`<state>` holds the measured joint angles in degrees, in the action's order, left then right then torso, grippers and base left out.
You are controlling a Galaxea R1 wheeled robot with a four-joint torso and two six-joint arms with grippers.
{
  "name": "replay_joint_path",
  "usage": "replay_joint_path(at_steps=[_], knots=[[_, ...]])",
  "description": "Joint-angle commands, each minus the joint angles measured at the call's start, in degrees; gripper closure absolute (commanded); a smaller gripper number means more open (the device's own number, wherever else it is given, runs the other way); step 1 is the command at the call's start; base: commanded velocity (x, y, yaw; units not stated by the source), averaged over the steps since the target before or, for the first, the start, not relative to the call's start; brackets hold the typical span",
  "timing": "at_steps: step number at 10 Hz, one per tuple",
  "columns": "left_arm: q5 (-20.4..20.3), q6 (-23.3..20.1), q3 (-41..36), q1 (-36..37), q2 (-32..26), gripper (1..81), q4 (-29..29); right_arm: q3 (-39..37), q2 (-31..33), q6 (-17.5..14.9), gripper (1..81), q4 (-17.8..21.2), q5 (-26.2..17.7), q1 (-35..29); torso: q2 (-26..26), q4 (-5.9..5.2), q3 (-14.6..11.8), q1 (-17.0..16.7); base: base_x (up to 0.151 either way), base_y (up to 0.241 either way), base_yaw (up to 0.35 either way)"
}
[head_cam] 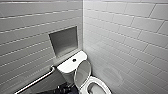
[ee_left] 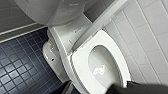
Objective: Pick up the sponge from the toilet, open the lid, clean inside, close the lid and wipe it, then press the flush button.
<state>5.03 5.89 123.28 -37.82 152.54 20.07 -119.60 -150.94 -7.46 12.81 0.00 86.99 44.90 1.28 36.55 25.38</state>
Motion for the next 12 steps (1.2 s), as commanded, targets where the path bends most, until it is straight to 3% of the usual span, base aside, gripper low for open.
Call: replay_joint_path(at_steps=[1,2,4,5,8,12], knots=[[2.08,-0.09,1.77,10.07,-0.39,1.0,3.92,1.31,1.49,-0.01,81.1,0.28,-4.83,-0.36,0.0,0.0,0.0,0.0,0.0,0.0,0.0],[2.08,-0.09,2.75,11.13,-0.21,1.0,4.54,1.4,1.58,-0.01,81.1,0.28,-4.83,-0.28,0.0,0.0,0.0,0.0,0.0,0.0,0.0],[2.79,-0.09,4.6,12.45,0.31,1.0,4.9,1.75,1.58,-0.01,81.1,0.28,-4.75,-0.28,0.0,0.0,5.44,0.0,0.0,0.0,0.0],[2.79,-0.17,6.0,13.07,0.4,1.0,5.59,2.1,1.67,-0.01,81.1,0.28,-4.75,-0.19,0.0,0.0,0.61,0.0,0.0,0.0,0.0],[2.88,-0.09,7.66,14.73,0.48,1.0,6.47,2.89,2.29,-0.01,81.1,0.28,-4.83,-0.19,-0.05,0.0,3.04,0.05,0.0,0.0,0.0],[2.35,-0.09,14.25,16.15,3.9,1.0,6.48,4.3,3.25,-0.01,81.1,0.2,-4.75,0.34,-0.09,0.0,3.15,0.07,0.0,0.0,0.0]])
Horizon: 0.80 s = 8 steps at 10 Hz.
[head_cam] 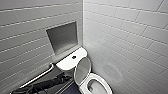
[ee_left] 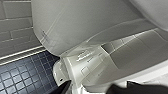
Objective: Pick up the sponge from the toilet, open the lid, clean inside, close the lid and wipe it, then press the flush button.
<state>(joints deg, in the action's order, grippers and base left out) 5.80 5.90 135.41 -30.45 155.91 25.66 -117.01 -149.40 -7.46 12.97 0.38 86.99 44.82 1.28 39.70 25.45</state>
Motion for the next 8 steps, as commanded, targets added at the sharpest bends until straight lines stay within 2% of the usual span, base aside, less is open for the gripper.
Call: replay_joint_path(at_steps=[1,4,8], knots=[[1.58,-0.1,4.86,8.87,2.4,1.0,0.79,2.49,2.05,-0.01,81.1,0.04,-5.12,0.34,0.0,0.0,0.0,0.0,0.0,0.0,0.0],[1.32,-0.19,8.11,9.57,6.7,1.0,0.35,4.78,3.2,-0.01,81.1,-0.23,-4.86,0.6,0.0,0.0,0.02,0.0,0.0,0.0,0.0],[2.2,-0.28,7.25,9.67,9.34,1.0,0.0,4.69,3.29,-0.01,81.1,-0.14,-2.75,1.13,0.0,0.0,0.02,0.0,0.0,0.0,0.0]])
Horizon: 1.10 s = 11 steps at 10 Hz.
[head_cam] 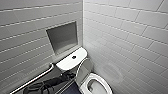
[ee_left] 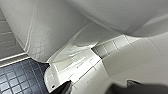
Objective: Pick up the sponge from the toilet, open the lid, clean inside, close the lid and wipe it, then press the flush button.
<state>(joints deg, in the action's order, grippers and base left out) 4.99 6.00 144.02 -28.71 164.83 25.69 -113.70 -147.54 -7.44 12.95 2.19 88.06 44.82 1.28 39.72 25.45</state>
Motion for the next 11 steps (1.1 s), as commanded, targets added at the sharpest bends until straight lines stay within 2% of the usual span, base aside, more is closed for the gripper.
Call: replay_joint_path(at_steps=[1,2,3,6,8,9,11], knots=[[4.86,-0.72,-4.18,6.7,-0.11,1.0,-0.11,1.56,1.52,-0.03,81.1,-0.11,-4.57,-0.03,0.0,0.0,0.0,0.0,0.0,0.0,0.0],[6.26,-1.34,-9.81,4.76,-2.13,1.0,-1.25,1.39,1.52,-0.03,81.1,0.06,-4.48,-0.12,0.0,0.0,0.0,0.0,0.0,0.0,0.0],[6.0,-1.78,-18.13,1.96,-5.89,1.0,-4.67,1.39,1.44,-0.03,81.1,0.15,-4.04,-0.12,0.0,0.0,0.0,0.0,0.0,0.0,0.0],[6.09,-1.87,-33.01,-5.07,-14.35,1.0,-9.16,1.56,1.26,-0.03,81.1,-0.03,-3.6,-0.13,-0.02,0.0,0.0,0.0,0.0,0.0,0.0],[6.26,-2.48,-43.17,-12.71,-19.78,1.0,-16.86,0.08,1.08,0.05,81.1,0.06,-3.52,-0.12,0.0,0.0,0.0,0.0,0.0,0.0,0.0],[6.26,-2.48,-45.92,-17.72,-21.46,1.0,-21.17,-0.98,0.56,-0.03,81.1,0.06,-3.25,-0.12,0.0,0.0,0.0,0.0,0.0,0.0,0.0],[5.82,-2.48,-46.38,-27.83,-23.48,1.0,-27.0,-1.78,-0.15,0.05,81.1,0.24,-2.46,-0.12,0.0,0.0,0.0,0.0,0.0,0.0,0.0]])
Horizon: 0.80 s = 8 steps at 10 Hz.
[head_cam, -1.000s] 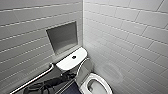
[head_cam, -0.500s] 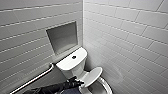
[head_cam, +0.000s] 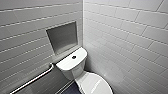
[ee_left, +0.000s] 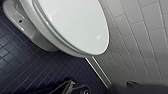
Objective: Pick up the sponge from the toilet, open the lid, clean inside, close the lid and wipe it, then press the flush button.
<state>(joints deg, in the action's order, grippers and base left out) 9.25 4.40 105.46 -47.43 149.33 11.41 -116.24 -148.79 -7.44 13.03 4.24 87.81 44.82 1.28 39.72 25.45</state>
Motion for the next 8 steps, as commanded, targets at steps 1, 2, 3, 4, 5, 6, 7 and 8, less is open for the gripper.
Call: replay_joint_path(at_steps=[1,2,3,4,5,6,7,8], knots=[[1.47,-0.89,-7.55,-13.67,-8.78,1.0,-14.48,0.76,0.92,0.05,81.1,0.15,-4.42,0.05,0.0,0.0,0.0,0.0,0.0,0.0,0.0],[1.47,-0.89,-7.2,-17.91,-9.31,1.0,-15.63,0.85,1.1,0.05,81.1,0.15,-4.42,-0.3,0.0,0.0,-0.02,0.0,0.0,0.0,0.0],[1.65,-0.89,-6.23,-22.03,-9.66,1.0,-17.56,1.29,1.54,0.05,81.1,0.24,-4.33,-0.74,0.0,0.0,-0.02,0.0,0.0,0.0,0.0],[2.0,-0.89,-5.09,-25.53,-9.49,1.0,-18.62,1.99,2.33,0.14,81.1,0.24,-3.72,-1.1,0.0,0.0,-0.02,0.0,0.0,0.0,0.0],[2.0,-0.89,-3.87,-28.54,-9.23,1.0,-19.23,3.47,3.9,0.48,81.1,0.42,-2.23,-1.79,0.0,0.0,-0.02,0.0,0.0,0.0,0.0],[2.0,-0.89,-2.8,-30.74,-8.87,1.0,-19.85,5.68,5.93,1.28,81.1,0.5,-2.05,-2.76,0.02,0.0,-0.02,0.0,0.0,0.0,0.0],[1.91,-0.89,-1.16,-32.49,-8.1,1.0,-20.02,8.54,8.44,2.85,81.1,0.5,-2.05,-4.34,0.02,0.0,-0.05,-0.02,0.0,0.0,0.0],[1.91,-0.97,0.36,-33.73,-6.94,1.0,-20.2,11.66,10.94,3.04,81.1,0.5,-2.05,-6.1,0.02,0.0,-0.05,-0.02,0.0,0.0,0.0]])
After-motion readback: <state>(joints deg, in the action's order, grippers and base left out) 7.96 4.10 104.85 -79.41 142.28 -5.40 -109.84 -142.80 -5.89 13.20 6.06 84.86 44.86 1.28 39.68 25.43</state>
